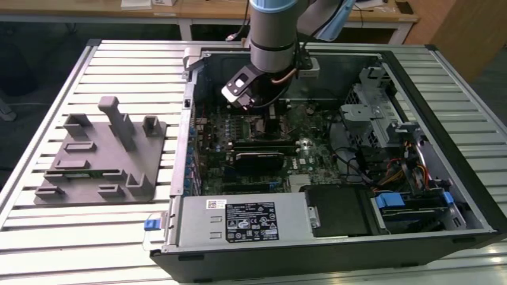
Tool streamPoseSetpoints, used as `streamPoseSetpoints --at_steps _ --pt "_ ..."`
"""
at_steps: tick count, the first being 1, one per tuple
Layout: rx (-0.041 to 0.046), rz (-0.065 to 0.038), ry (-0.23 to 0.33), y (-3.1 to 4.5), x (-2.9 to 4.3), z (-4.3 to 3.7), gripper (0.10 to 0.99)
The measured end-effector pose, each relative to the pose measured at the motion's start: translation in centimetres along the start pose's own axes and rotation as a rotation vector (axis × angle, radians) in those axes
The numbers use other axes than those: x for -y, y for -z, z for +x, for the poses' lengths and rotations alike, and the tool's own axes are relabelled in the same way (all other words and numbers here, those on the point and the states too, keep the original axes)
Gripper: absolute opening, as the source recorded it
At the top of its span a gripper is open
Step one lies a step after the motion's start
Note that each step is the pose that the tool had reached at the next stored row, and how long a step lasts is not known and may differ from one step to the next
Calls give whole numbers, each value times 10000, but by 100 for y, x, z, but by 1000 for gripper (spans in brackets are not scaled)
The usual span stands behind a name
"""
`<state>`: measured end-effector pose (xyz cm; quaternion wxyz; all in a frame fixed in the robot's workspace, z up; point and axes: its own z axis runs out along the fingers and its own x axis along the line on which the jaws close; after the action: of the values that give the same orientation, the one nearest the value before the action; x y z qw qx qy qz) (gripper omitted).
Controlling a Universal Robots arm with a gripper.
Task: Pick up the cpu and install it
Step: 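Place the cpu into insertion slot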
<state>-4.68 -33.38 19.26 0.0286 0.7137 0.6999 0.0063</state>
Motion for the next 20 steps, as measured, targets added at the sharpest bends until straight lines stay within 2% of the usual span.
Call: streamPoseSetpoints --at_steps 8,16,18,19,20 --pt "6 3 -2 -38 3 8 545" --pt "26 13 1 -37 5 5 545" --pt "21 11 1 -39 6 3 553" --pt "19 11 1 -40 6 3 612" --pt "19 12 0 -40 7 3 612"
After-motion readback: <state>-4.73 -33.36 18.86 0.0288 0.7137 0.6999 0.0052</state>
